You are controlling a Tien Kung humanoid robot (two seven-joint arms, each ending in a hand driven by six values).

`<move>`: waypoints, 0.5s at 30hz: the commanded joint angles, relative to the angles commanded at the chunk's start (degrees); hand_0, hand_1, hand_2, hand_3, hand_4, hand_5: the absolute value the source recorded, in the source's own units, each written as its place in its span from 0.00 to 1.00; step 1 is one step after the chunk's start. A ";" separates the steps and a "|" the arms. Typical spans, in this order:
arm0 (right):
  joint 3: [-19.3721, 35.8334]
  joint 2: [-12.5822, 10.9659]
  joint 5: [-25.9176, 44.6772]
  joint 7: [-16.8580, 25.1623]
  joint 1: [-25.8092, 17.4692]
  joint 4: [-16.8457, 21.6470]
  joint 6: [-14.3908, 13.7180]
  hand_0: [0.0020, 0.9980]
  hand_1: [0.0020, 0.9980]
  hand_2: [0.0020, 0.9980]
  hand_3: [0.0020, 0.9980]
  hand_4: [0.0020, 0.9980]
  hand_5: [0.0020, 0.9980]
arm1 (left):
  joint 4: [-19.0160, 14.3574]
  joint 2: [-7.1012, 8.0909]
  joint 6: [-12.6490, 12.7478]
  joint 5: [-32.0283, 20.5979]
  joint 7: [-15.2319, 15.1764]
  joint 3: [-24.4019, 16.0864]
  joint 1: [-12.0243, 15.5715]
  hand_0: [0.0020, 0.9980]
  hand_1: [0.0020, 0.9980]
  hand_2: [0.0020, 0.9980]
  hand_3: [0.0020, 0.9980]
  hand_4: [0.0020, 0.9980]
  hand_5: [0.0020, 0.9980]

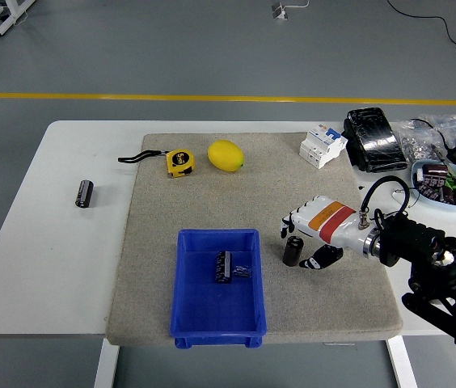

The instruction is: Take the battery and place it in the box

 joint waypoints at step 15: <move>-0.45 0.42 0.34 0.03 0.17 -0.10 -0.80 0.36 0.42 0.49 0.51 0.87 0.12 | -0.01 -0.03 0.04 0.09 0.02 0.04 -0.06 0.69 0.64 0.69 0.62 0.63 0.68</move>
